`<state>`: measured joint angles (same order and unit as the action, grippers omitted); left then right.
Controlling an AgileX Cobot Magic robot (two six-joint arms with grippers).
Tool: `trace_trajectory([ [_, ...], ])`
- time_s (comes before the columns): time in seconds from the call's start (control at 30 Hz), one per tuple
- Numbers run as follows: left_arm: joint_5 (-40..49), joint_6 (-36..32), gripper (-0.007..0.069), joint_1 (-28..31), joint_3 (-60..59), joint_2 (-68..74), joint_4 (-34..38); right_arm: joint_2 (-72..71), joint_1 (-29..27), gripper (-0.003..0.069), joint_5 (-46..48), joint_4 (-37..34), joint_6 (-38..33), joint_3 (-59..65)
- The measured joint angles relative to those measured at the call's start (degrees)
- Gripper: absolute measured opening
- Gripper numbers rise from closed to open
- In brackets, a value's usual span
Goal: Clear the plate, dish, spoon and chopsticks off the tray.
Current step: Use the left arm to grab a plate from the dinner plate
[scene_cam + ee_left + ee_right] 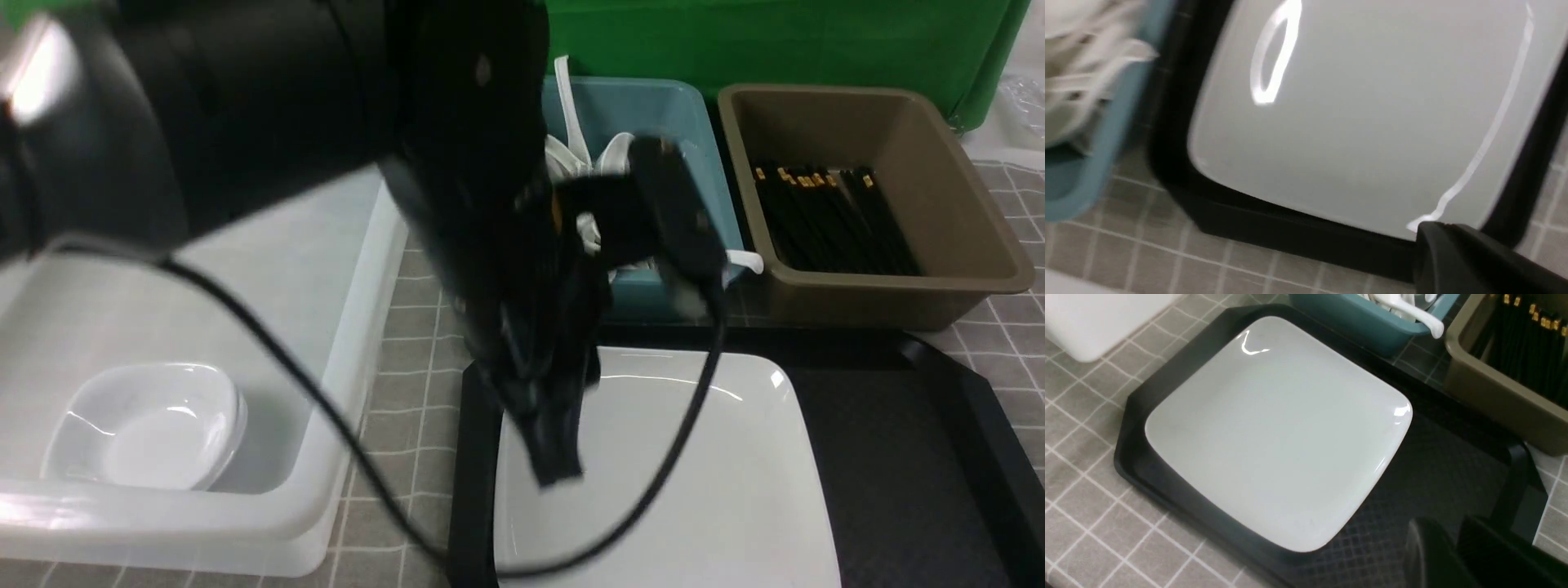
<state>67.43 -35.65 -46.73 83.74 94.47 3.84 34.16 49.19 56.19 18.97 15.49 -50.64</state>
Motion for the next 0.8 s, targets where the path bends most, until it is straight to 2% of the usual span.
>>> trace_trajectory([
  [0.03, -1.7, -0.7, 0.0036, -2.2, -6.2, -2.0, -0.1, 0.0, 0.0, 0.0151, 0.1, 0.0, 0.0, 0.0],
  [0.2, -7.9, -4.6, 0.0129, -7.2, -17.5, -3.6, -0.2, 0.0, 0.0, 0.0153, 0.1, 0.0, 0.0, 0.0],
  [0.3, -13.7, -6.5, 0.025, -9.9, -23.2, -3.6, -0.2, 0.0, 0.0, 0.0146, 0.1, 0.0, 0.0, 0.0],
  [0.33, -14.9, -6.6, 0.0267, -10.1, -23.7, -3.6, -0.2, 0.0, 0.0, 0.0144, 0.1, 0.0, 0.0, 0.0],
  [0.47, -23.2, -8.4, 0.0431, -10.6, -28.1, -3.6, -1.0, 0.0, 0.0, 0.0098, 0.1, 0.0, 0.1, 0.0],
  [0.6, -27.4, -9.5, 0.0472, -10.6, -30.1, -3.6, -3.0, 0.0, 0.0, 0.0087, 0.1, 0.0, 0.1, 0.0],
  [0.8, -31.0, -11.1, 0.0468, -10.6, -31.1, -1.7, -4.3, 0.0, 0.0, 0.0087, 0.1, 0.0, 0.1, 0.0],
])
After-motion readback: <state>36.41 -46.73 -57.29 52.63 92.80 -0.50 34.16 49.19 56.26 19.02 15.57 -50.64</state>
